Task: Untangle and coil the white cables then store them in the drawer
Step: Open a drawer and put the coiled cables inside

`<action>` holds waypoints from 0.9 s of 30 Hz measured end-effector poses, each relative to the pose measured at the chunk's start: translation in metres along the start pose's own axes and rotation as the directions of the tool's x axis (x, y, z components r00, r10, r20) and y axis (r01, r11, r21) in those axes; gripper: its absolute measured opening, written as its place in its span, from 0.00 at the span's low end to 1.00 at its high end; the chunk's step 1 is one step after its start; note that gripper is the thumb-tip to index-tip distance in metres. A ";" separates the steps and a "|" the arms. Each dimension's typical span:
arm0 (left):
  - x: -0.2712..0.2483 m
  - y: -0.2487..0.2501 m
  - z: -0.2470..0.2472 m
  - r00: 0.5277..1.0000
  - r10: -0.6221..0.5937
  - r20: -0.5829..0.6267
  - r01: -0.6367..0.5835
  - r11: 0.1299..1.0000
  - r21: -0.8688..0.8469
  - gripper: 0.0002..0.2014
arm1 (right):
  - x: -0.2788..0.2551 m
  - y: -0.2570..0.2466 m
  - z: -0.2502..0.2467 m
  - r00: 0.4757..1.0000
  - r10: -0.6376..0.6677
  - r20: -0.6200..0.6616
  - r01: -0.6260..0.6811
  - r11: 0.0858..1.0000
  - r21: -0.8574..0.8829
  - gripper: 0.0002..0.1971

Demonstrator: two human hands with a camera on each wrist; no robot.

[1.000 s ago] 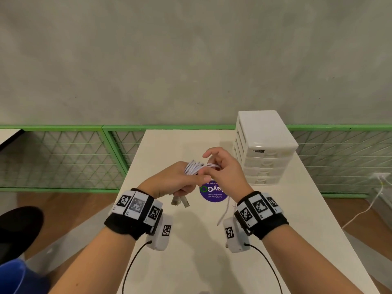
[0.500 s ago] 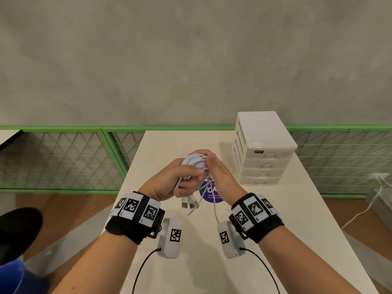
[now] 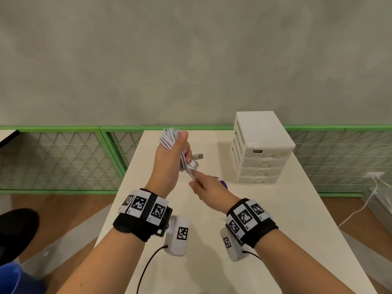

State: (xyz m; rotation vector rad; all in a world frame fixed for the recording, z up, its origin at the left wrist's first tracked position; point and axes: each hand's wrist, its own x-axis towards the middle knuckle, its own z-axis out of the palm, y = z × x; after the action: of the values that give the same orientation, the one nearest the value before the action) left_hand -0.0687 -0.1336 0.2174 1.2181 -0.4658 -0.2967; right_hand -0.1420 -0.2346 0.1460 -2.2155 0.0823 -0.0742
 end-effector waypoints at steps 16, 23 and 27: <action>-0.010 -0.030 -0.011 0.966 -0.257 -0.016 0.249 0.917 0.312 0.12 | -0.004 -0.023 -0.018 0.949 0.054 -0.310 0.023 0.971 0.238 0.09; -0.008 -0.019 -0.006 0.788 -0.593 0.161 0.593 0.803 0.057 0.42 | -0.007 -0.033 -0.028 0.944 0.046 -0.326 0.070 0.940 0.335 0.20; -0.015 -0.013 -0.004 0.761 -0.596 0.256 0.605 0.795 0.051 0.44 | -0.006 -0.030 -0.025 0.941 -0.025 -0.338 0.109 0.967 0.231 0.18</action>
State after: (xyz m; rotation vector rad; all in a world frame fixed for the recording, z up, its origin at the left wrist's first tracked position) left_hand -0.0790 -0.1275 0.2012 1.2773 -0.2748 -1.0293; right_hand -0.1489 -0.2364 0.1850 -1.9373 0.1741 -0.4738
